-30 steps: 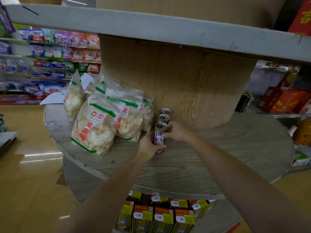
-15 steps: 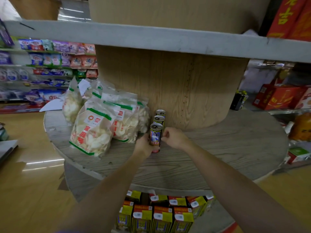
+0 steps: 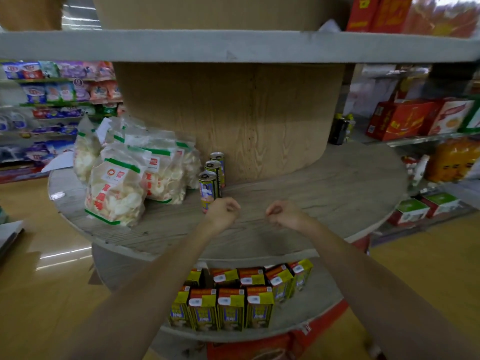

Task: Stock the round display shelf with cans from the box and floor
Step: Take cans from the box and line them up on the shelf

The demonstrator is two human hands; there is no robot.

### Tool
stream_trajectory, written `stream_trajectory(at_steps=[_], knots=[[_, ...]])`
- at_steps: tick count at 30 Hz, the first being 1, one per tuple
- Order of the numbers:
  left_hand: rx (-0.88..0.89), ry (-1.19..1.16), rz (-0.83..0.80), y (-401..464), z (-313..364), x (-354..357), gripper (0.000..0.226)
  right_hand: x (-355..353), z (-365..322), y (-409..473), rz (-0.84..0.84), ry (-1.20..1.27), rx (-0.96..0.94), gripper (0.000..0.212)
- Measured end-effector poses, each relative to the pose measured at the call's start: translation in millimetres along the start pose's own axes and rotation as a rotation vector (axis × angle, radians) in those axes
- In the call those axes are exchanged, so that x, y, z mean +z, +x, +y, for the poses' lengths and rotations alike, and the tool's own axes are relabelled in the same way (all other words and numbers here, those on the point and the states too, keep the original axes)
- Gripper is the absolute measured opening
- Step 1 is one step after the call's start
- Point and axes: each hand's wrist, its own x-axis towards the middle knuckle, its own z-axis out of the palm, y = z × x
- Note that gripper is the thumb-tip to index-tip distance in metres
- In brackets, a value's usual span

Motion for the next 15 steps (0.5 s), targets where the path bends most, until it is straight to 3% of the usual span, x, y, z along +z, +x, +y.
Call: stream_trajectory(at_steps=[5,10,15], knots=[[0.052,0.044,-0.178,-1,65,80,0.01,-60,68,-43,-0.012,0.063,0.138,0.03],[0.057,-0.154,-0.394,-18,131,174,0.012,-117,151,-110,0.034,0.149,0.238,0.02],[0.108,-0.016,-0.612,-45,171,276,0.008,-156,249,-162,0.049,0.235,0.367,0.019]])
